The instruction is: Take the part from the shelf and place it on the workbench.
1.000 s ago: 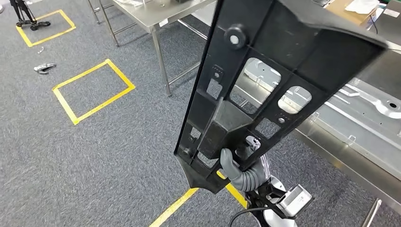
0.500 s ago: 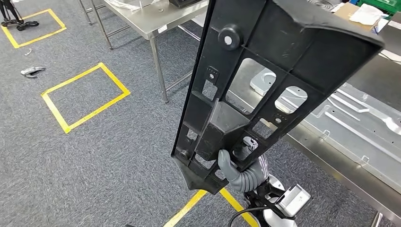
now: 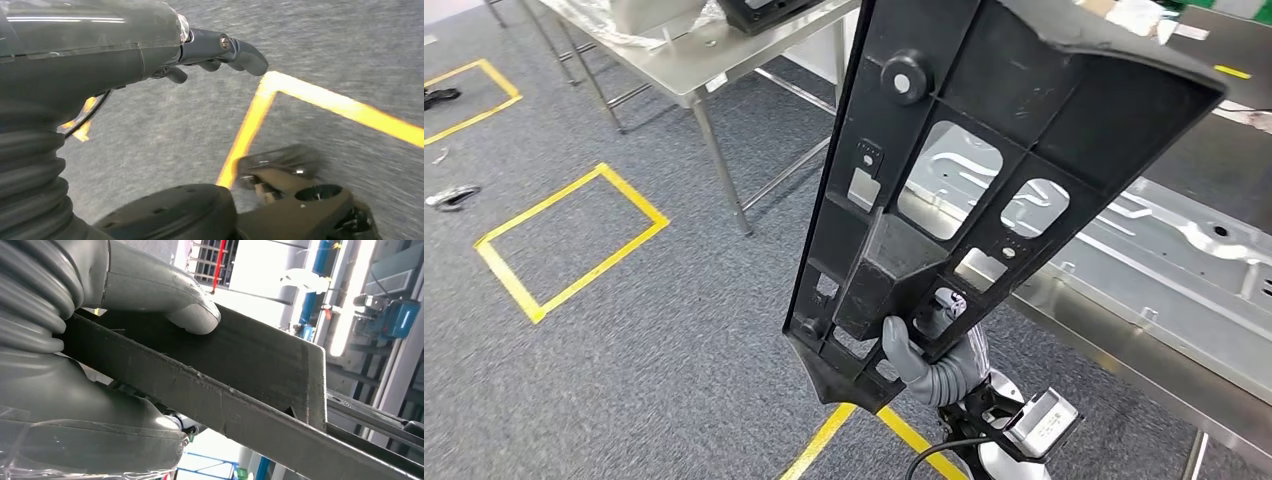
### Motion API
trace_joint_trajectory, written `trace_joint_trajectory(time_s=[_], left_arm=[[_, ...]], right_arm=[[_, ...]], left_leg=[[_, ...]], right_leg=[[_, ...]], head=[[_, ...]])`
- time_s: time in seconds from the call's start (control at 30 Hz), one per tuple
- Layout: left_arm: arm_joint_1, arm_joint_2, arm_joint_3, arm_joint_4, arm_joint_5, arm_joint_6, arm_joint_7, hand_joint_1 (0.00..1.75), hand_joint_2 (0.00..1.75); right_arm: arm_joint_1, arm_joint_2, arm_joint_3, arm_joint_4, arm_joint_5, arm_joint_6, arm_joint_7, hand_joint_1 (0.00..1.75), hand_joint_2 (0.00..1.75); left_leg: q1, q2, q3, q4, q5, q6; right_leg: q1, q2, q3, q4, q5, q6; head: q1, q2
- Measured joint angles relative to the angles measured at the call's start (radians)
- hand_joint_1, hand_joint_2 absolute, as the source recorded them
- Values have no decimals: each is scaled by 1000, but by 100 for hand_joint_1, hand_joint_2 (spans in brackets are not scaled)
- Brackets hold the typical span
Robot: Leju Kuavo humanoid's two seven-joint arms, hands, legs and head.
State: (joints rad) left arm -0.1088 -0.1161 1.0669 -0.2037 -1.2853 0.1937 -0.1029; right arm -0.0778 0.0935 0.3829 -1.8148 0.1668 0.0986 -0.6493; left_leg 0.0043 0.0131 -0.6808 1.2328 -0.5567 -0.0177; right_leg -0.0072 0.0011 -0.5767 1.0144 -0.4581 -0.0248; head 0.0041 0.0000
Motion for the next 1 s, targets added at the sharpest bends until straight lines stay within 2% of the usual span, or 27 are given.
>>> trace_joint_trajectory(time_s=[0.03,0.07,0.1,0.13,0.2,0.23,0.27,0.33,0.37,0.43,0.5,0.53,0.57,0.6,0.63,0.7,0.73,0.77,0.83,0.87,0.93,1.0], left_arm=[[-2,0,0,0,0,0,-1,0,175],[-3,0,0,0,0,0,-2,0,175],[-4,0,0,0,0,0,-2,0,175],[-4,0,0,0,0,0,-1,0,175],[-1,1,0,0,0,1,1,0,175],[0,1,0,0,0,1,3,0,175],[0,1,0,0,0,1,3,0,175],[-1,1,0,0,0,2,5,0,175],[-1,2,0,0,0,2,7,0,175],[-1,2,0,0,0,3,9,0,175],[2,3,0,0,1,4,10,0,175],[3,3,0,0,1,4,10,0,175],[4,4,0,0,1,4,10,0,175],[4,3,0,0,1,4,10,0,175],[4,3,0,0,1,4,10,0,175],[4,3,0,0,1,4,8,0,175],[4,3,0,0,1,4,6,0,175],[4,3,0,0,1,4,4,0,175],[3,4,0,0,0,3,2,0,175],[1,4,0,0,0,2,1,0,175],[0,4,0,0,-1,1,-1,0,175],[2,5,0,0,-1,1,-5,0,175]], right_arm=[[0,0,0,0,0,1,0,175,175],[1,0,1,0,0,1,0,175,175],[1,0,1,0,0,2,0,175,175],[1,0,1,0,0,2,0,175,175],[0,0,3,0,0,5,0,175,175],[-1,1,4,0,1,6,0,175,175],[-1,1,4,-1,1,6,-1,175,175],[0,1,5,-4,3,5,-2,175,175],[0,1,5,-6,5,4,-2,175,175],[-1,0,5,-12,7,2,-5,175,175],[-2,0,5,-15,8,0,-7,175,175],[-1,-1,5,-15,9,-1,-8,175,175],[0,-1,5,-15,11,-1,-9,175,175],[0,-1,5,-15,13,-2,-10,175,175],[0,-2,5,-16,17,-2,-12,175,175],[-2,-2,5,-19,23,-4,-15,175,175],[-4,-2,5,-22,27,-5,-16,175,175],[-6,-2,5,-24,30,-7,-18,175,175],[-8,-3,5,-28,34,-10,-19,175,175],[-8,-4,5,-30,36,-12,-19,175,175],[-12,-4,6,-34,38,-16,-20,175,175],[-16,-5,8,-36,42,-25,-21,175,175]], left_leg=[[1,-2,-23,50,-15,-2],[2,-3,-32,70,-13,-3],[3,-3,-22,49,9,-3],[5,-8,5,-7,44,-1],[10,-38,69,-140,97,4],[10,-52,88,-181,107,7],[9,-61,97,-199,105,10],[9,-52,100,-206,105,20],[10,-45,103,-211,107,26],[12,-29,107,-221,112,39],[10,-11,108,-223,111,46],[8,-1,109,-223,109,47],[7,9,110,-222,108,48],[7,19,111,-222,106,47],[6,27,115,-222,104,46],[3,42,123,-220,97,41],[0,48,126,-220,94,37],[-2,55,128,-219,91,33],[-4,71,132,-222,88,23],[-3,70,133,-219,84,18],[-1,42,119,-177,53,7],[4,5,63,-55,-10,0]], right_leg=[[0,9,0,1,0,0],[1,18,1,2,-1,0],[1,29,2,3,-1,0],[0,40,3,4,-2,2],[0,61,2,9,-6,9],[0,70,0,11,-7,14],[-1,76,-3,12,-6,20],[-3,86,-6,10,-5,34],[-3,79,-7,15,-10,39],[-1,45,-35,75,-49,47],[-2,15,-98,202,-111,52],[-3,11,-127,257,-129,54],[-4,9,-145,287,-131,56],[-5,6,-141,275,-111,56],[-5,0,-118,226,-77,54],[1,-35,-46,85,-13,44],[6,-49,-23,36,3,38],[10,-59,-11,10,7,33],[11,-45,-13,3,6,25],[8,-36,-11,-1,8,21],[1,-19,-7,-9,14,10],[-2,-2,-5,-10,16,5]], head=[[0,0],[0,0],[0,0],[0,0],[0,0],[0,0],[0,0],[1,0],[1,0],[3,0],[5,0],[5,0],[5,0],[5,0],[5,0],[5,0],[4,0],[4,0],[4,0],[4,0],[3,0],[2,0]])
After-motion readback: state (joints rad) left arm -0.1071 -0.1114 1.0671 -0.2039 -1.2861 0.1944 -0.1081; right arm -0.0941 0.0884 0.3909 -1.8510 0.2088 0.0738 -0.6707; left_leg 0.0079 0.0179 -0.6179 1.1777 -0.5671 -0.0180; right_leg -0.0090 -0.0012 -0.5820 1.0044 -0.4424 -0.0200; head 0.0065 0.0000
